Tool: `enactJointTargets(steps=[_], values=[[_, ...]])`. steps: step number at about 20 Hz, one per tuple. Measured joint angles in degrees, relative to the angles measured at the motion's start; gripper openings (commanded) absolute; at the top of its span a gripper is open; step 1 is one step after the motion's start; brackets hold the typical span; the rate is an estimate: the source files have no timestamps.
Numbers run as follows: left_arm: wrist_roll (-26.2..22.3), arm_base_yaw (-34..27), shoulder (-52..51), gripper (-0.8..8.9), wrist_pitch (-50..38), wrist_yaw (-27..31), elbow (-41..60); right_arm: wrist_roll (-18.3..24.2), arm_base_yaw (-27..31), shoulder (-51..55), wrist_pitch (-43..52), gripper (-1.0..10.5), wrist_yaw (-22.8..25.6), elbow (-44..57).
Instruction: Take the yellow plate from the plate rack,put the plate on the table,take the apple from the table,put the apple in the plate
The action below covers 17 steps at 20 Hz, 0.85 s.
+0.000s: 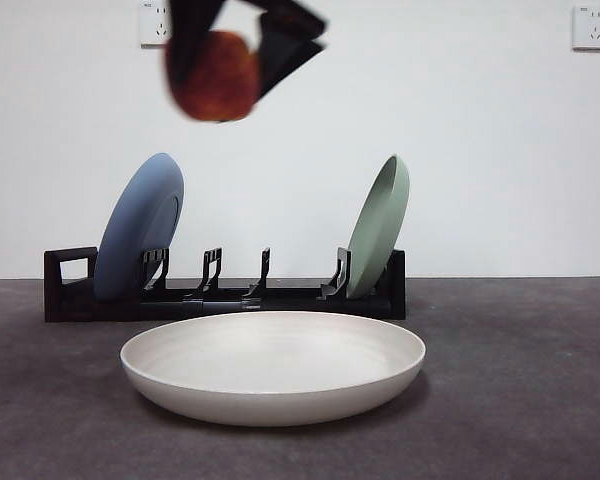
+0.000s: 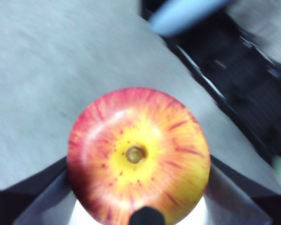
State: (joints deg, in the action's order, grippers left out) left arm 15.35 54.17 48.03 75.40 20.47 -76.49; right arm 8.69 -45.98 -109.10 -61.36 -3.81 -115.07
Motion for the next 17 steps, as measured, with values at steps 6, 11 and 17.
enactJointTargets(steps=[6, 11, 17], values=[[-2.84, 0.09, 0.00, -0.07, 0.00, -5.05, 0.00, 0.79, 4.11, 12.59, 7.65, -0.1, -2.21, 18.43], [-6.75, 0.17, 0.02, -0.07, -0.94, -14.40, 0.00, -0.70, 4.46, 19.63, 23.34, -0.1, -4.20, 40.26], [-8.52, 0.22, 1.05, -0.06, -1.31, -16.63, -0.02, -4.28, 4.02, 18.69, 39.67, -0.1, -5.57, 53.22]])
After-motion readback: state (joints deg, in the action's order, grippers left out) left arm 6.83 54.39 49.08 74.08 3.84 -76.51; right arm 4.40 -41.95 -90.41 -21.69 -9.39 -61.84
